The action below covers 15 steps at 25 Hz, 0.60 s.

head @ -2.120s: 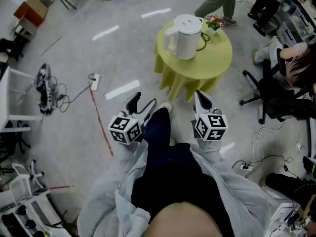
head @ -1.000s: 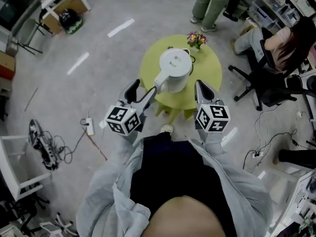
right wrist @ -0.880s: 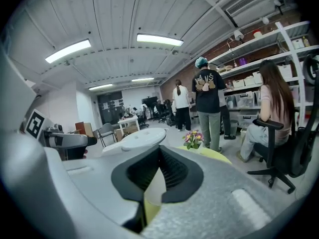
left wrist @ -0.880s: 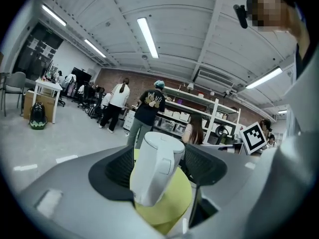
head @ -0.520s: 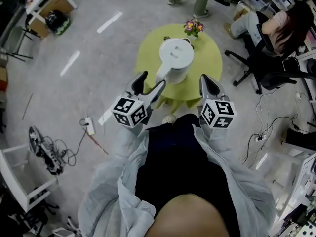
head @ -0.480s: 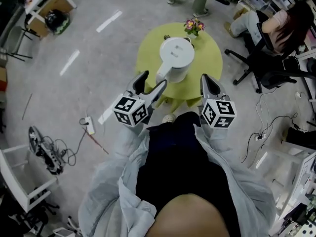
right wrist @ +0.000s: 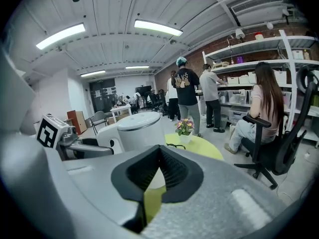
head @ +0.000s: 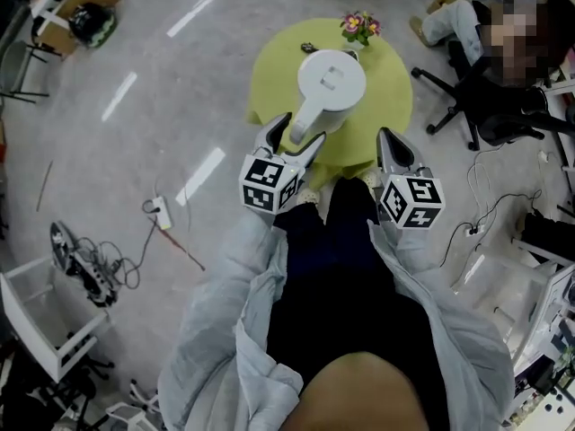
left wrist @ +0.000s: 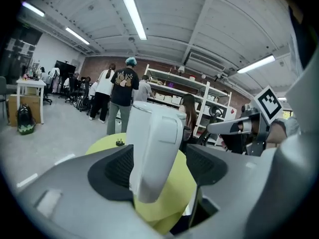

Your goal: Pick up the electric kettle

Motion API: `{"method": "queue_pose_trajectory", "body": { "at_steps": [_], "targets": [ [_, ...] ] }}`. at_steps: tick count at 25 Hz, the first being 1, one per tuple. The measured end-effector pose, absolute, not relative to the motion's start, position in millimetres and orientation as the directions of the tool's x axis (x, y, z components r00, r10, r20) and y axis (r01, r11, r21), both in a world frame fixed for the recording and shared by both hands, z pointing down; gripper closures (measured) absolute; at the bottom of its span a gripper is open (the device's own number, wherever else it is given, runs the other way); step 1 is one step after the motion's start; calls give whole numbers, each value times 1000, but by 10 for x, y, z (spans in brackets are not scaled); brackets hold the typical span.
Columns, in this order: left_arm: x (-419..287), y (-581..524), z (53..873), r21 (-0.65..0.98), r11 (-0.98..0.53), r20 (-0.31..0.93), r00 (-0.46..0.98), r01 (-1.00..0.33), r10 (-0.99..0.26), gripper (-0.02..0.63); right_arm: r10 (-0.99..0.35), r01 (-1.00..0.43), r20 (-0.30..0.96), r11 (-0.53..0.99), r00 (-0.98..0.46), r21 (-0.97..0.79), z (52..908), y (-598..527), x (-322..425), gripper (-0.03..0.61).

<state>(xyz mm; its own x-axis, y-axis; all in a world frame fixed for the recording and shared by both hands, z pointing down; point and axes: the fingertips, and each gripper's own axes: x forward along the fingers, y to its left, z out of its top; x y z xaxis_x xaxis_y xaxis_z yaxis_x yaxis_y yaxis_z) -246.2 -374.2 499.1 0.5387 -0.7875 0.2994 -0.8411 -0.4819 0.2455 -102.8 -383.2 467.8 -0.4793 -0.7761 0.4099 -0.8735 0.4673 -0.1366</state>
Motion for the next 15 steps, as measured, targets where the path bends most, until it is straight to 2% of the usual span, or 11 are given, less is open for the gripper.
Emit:
{"method": "queue_pose_trajectory", "body": {
  "at_steps": [7,10,12,15],
  "targets": [
    [-2429,-3822,5080,171,-472,311,502,-865,-807,313,-772,-878,431,465,-466,-116,4709,-3864,-951,577],
    [-2453,-3873,5056,147,-448,301,471,-882,-829,380,-770,-878,438,467,-464,-110,4714,-3867,-920,577],
    [-2471,-3889,5031,109,-433,288,445,-895,-848,459,-768,-878,442,467,-463,-108,4718,-3870,-902,577],
    [-2462,-3896,5017,73,-434,271,437,-898,-858,468,-765,-876,447,470,-464,-106,4724,-3896,-877,577]
  ]
}}
